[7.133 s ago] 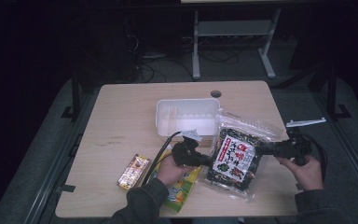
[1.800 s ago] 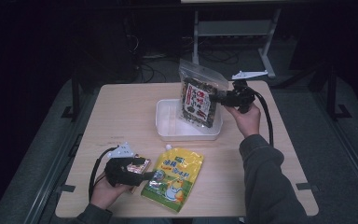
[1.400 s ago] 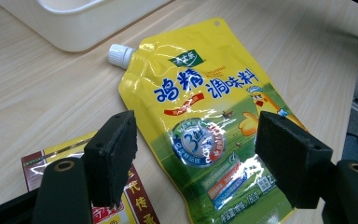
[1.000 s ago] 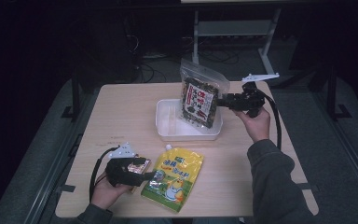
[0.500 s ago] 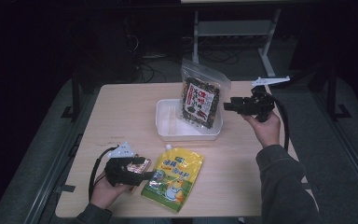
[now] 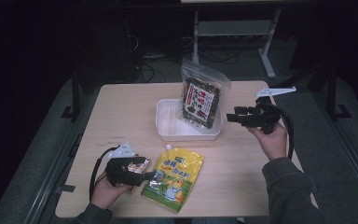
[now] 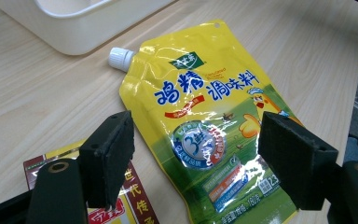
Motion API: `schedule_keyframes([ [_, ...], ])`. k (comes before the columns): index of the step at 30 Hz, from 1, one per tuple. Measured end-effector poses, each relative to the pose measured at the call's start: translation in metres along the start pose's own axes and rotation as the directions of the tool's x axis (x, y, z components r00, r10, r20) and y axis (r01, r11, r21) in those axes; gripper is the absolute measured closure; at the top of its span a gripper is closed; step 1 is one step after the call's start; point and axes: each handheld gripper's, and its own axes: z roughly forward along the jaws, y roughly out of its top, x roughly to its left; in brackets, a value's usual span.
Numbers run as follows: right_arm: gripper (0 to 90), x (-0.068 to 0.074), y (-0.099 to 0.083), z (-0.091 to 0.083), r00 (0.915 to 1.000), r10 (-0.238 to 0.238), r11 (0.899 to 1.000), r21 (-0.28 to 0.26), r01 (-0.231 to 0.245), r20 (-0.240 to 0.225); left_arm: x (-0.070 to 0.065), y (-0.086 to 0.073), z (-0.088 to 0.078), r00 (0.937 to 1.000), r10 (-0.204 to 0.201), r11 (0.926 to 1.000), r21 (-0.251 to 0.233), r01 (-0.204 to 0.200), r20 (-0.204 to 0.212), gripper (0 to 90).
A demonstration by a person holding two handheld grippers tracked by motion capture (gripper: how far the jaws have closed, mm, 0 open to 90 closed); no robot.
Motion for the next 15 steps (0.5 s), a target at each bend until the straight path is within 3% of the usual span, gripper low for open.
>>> schedule_keyframes([
  [7, 40.3, 0.009, -0.009, -0.010, 0.9999, -0.005, 1.000, 0.002, 0.005, -0.015, -0.001, 0.001, -0.001, 0.9999, 0.006, 1.0000, 0.000, -0.006, -0.010, 26.0],
  [15, 37.9, 0.022, -0.021, -0.009, 0.9992, -0.010, 1.000, 0.026, 0.011, -0.038, -0.001, 0.002, -0.002, 0.9999, 0.009, 1.0000, -0.004, -0.009, -0.013, 25.8],
])
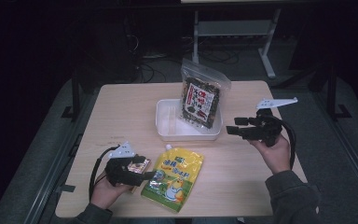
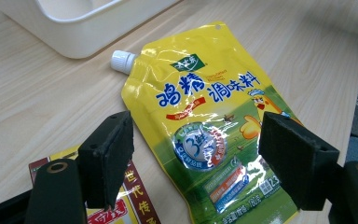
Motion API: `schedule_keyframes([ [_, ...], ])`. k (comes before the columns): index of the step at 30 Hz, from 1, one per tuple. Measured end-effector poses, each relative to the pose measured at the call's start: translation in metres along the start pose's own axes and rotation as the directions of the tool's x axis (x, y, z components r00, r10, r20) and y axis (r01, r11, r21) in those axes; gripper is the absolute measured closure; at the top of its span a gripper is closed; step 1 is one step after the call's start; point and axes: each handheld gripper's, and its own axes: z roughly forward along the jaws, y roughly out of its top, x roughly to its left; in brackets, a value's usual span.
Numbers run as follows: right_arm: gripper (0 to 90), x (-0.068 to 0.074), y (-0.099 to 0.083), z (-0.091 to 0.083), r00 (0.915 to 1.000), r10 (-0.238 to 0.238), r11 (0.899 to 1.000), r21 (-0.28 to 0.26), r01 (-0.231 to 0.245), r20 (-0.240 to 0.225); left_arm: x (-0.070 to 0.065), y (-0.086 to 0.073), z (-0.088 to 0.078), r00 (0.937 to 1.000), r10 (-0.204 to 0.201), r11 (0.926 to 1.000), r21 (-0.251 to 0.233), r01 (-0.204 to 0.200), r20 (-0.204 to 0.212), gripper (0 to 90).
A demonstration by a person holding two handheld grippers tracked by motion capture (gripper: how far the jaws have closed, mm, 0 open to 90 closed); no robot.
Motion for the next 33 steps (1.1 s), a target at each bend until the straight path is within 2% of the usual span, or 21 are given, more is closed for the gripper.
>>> schedule_keyframes([
  [5, 37.0, 0.005, -0.004, 0.005, 0.9998, 0.002, 1.000, 0.013, -0.001, -0.021, 0.000, 0.000, -0.001, 1.0000, 0.002, 1.0000, -0.003, -0.003, -0.002, 25.7],
  [12, 36.2, 0.019, -0.011, 0.017, 0.9983, -0.021, 0.998, 0.051, 0.024, -0.054, -0.002, 0.002, 0.000, 0.9999, 0.013, 0.9999, 0.001, -0.013, -0.004, 25.7],
  [17, 35.4, 0.026, -0.019, 0.028, 0.9966, -0.012, 0.996, 0.082, 0.019, -0.081, -0.005, 0.002, 0.004, 0.9997, 0.023, 0.9997, 0.010, -0.023, 0.001, 25.7],
  [27, 35.7, 0.031, -0.034, 0.046, 0.9961, 0.008, 0.990, 0.141, 0.004, -0.088, -0.008, 0.003, 0.007, 0.9992, 0.041, 0.9989, 0.024, -0.041, 0.005, 26.5],
  [33, 36.1, 0.035, -0.039, 0.059, 0.9961, 0.025, 0.982, 0.187, -0.009, -0.085, -0.010, 0.002, 0.010, 0.9989, 0.046, 0.9982, 0.040, -0.046, 0.006, 29.0],
])
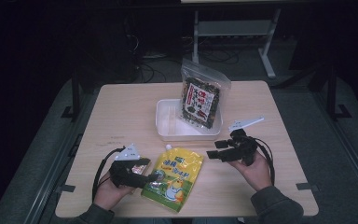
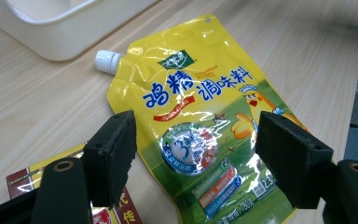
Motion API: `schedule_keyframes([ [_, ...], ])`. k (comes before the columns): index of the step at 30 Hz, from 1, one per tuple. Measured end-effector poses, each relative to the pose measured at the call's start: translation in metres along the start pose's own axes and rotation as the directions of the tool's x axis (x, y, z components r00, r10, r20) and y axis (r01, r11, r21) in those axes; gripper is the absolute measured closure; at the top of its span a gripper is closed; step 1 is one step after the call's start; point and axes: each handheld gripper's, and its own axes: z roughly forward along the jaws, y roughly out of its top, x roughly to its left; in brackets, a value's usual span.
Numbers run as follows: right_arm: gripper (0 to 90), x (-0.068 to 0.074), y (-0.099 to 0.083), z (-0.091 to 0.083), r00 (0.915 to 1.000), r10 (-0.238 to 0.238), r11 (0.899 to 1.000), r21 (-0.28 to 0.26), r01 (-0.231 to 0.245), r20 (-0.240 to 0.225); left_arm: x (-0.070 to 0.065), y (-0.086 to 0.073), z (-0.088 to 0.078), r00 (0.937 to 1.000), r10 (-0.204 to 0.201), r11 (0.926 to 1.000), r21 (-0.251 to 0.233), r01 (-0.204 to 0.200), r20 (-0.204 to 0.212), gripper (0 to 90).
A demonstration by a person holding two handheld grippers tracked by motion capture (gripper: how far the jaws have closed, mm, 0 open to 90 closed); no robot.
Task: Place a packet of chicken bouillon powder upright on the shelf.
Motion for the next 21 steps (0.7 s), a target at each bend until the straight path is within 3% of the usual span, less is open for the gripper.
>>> schedule_keyframes([
  [11, 37.2, 0.005, -0.008, 0.023, 0.9998, 0.018, 0.997, 0.073, -0.018, 0.008, -0.003, -0.002, 0.008, 0.9999, 0.012, 0.9989, 0.046, -0.012, 0.005, 35.6],
  [21, 37.8, 0.004, -0.009, 0.030, 0.9986, 0.040, 0.993, 0.108, -0.044, 0.033, -0.002, -0.004, 0.013, 1.0000, 0.009, 0.9966, 0.082, -0.009, 0.004, 40.5],
])
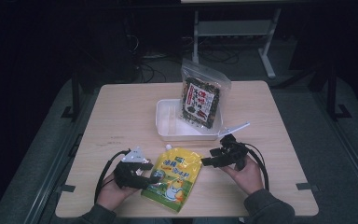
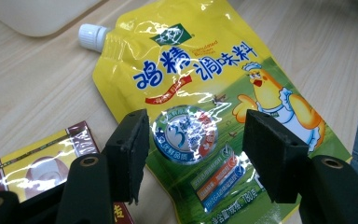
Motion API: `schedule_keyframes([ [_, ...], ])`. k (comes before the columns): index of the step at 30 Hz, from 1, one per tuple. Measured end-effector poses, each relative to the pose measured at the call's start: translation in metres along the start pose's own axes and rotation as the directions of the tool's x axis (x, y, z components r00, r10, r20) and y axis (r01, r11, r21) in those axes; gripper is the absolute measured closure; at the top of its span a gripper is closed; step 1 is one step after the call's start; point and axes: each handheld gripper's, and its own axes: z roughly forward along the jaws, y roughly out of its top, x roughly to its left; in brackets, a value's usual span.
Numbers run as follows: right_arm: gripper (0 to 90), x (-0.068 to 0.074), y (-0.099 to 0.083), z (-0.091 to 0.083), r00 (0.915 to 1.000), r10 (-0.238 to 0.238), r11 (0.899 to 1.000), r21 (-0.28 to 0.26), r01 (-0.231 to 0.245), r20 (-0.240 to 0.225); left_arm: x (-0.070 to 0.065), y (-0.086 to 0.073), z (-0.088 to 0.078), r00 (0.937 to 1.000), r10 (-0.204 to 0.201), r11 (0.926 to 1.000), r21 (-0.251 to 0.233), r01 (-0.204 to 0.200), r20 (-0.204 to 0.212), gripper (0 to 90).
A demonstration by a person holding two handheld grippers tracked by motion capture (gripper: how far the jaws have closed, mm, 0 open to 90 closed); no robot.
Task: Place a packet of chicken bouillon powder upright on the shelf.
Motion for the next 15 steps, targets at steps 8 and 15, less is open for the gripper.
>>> schedule_keyframes([
  [8, 39.4, -0.003, -0.009, 0.010, 0.9992, 0.039, 0.999, 0.023, -0.040, 0.005, -0.002, -0.001, 0.005, 0.9999, 0.012, 0.9993, 0.037, -0.012, 0.011, 45.3],
  [15, 40.3, -0.011, -0.014, 0.020, 0.9963, 0.086, 0.995, 0.049, -0.086, -0.002, -0.003, -0.001, 0.009, 0.9998, 0.012, 0.9977, 0.067, -0.013, 0.018, 48.1],
])
